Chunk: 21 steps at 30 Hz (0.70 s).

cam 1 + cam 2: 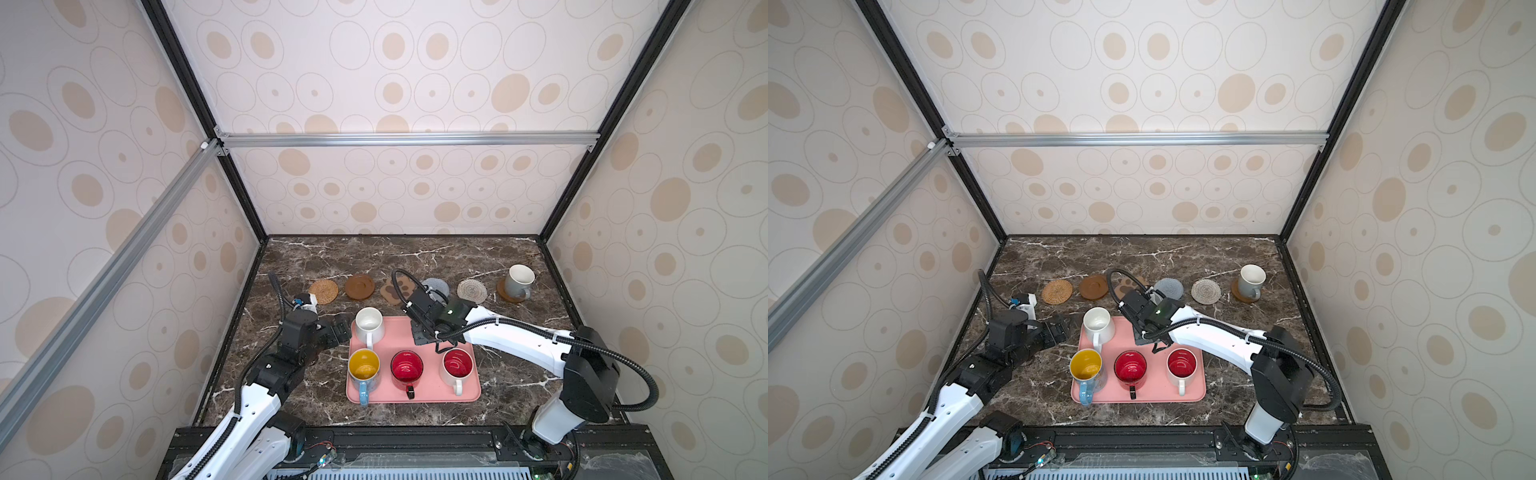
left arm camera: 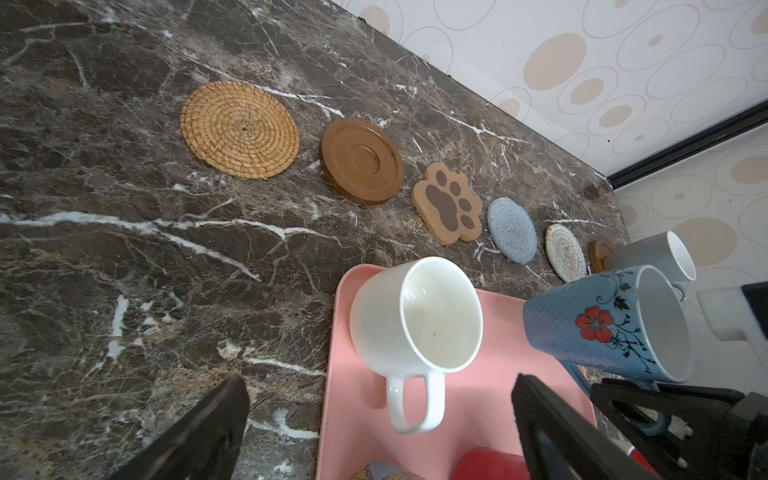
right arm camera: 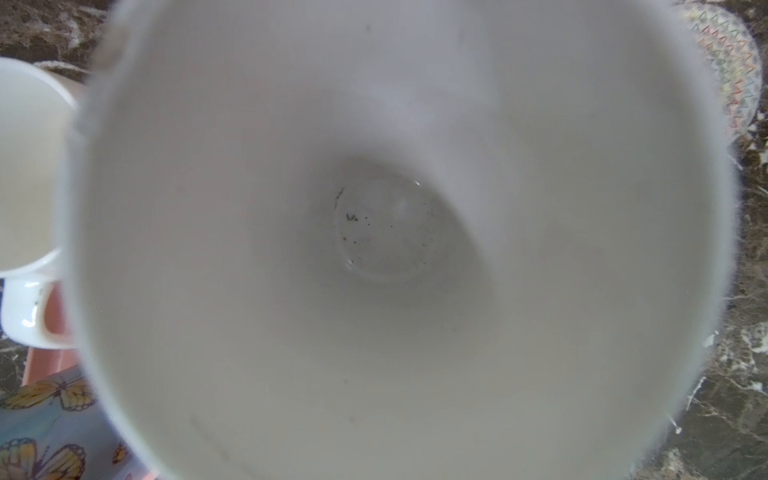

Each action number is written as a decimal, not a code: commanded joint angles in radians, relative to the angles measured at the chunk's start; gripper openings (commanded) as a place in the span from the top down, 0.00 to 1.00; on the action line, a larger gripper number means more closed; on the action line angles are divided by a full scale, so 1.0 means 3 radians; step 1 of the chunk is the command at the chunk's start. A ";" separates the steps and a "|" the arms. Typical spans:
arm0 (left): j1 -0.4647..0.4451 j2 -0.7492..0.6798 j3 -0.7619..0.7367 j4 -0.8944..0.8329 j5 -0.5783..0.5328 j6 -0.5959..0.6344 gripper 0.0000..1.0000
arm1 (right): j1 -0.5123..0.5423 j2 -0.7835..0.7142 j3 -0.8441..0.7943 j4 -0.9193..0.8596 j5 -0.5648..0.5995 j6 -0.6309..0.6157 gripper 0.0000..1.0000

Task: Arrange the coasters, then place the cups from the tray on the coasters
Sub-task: 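Lift the blue-handled floral mug off the pink tray with the right gripper, then carry the blue-handled floral mug toward the coasters beside the grey mug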

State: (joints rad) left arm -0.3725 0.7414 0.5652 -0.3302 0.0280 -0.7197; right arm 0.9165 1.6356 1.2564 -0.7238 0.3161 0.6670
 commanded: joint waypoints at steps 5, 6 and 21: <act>-0.0016 0.0004 0.0041 0.0067 0.0008 -0.0045 0.00 | -0.0071 -0.0235 0.0051 -0.0049 0.0232 -0.0076 0.95; -0.0014 0.0005 0.0035 0.0076 0.0010 -0.0045 0.00 | -0.0091 -0.0248 0.0051 -0.0052 0.0250 -0.0102 0.95; -0.0016 -0.0099 -0.0038 0.0046 0.0014 -0.0050 0.00 | -0.0681 -0.0514 -0.0056 -0.0010 0.0127 -0.0551 0.95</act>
State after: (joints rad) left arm -0.3725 0.7269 0.5575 -0.3229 0.0357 -0.7193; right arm 0.7422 1.5269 1.2449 -0.7418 0.3378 0.5503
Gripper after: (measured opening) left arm 0.999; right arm 0.170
